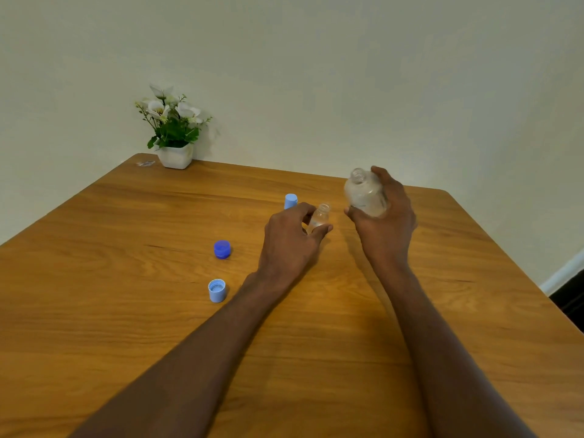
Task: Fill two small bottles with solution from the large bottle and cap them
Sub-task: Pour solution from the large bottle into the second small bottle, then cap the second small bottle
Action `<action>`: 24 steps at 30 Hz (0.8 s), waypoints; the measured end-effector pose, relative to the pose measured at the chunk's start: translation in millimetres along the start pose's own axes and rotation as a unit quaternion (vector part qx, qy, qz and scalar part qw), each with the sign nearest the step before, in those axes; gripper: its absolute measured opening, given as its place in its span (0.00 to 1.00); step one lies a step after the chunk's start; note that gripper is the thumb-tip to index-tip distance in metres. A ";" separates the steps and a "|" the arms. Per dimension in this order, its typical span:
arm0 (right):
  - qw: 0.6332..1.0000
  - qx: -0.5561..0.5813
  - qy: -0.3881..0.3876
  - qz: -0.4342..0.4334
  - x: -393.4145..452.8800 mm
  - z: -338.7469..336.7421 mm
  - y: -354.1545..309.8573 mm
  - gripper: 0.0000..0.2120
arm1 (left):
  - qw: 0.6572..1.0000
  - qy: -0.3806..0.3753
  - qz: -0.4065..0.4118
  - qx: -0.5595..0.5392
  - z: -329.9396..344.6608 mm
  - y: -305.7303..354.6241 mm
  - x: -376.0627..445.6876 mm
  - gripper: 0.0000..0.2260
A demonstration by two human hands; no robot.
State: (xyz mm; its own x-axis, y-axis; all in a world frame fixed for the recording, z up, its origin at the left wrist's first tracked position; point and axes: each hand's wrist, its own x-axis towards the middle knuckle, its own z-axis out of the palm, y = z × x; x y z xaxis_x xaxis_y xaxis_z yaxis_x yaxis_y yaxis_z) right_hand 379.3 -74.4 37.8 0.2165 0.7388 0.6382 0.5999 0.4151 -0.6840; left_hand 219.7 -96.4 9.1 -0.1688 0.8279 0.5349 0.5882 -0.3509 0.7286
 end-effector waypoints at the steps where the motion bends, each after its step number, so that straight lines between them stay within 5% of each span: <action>1: 1.000 0.022 0.012 0.016 1.3 -1.2 -0.3 0.38 | 1.000 0.001 0.001 0.001 0.1 -0.4 -0.1 0.16; 7: 0.983 0.136 0.020 0.124 1.7 -4.3 -4.9 0.34 | 1.000 0.000 0.005 0.014 2.1 -1.9 0.4 0.16; 19: 0.988 0.107 -0.034 0.104 -12.1 2.8 2.4 0.42 | 1.000 0.003 0.013 0.004 -0.1 -0.7 -1.1 0.15; 24: 0.988 0.087 0.038 0.119 -22.0 -5.0 -6.7 0.48 | 1.000 0.004 0.004 -0.007 -10.4 4.9 -4.9 0.15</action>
State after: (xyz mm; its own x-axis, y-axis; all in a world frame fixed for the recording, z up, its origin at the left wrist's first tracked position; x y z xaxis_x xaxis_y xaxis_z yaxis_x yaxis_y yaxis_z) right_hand 374.4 -96.1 30.1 0.3965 0.7872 0.4723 0.3843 0.3249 -0.8641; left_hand 215.3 -106.7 14.5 -0.1693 0.8215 0.5445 0.5785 -0.3644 0.7297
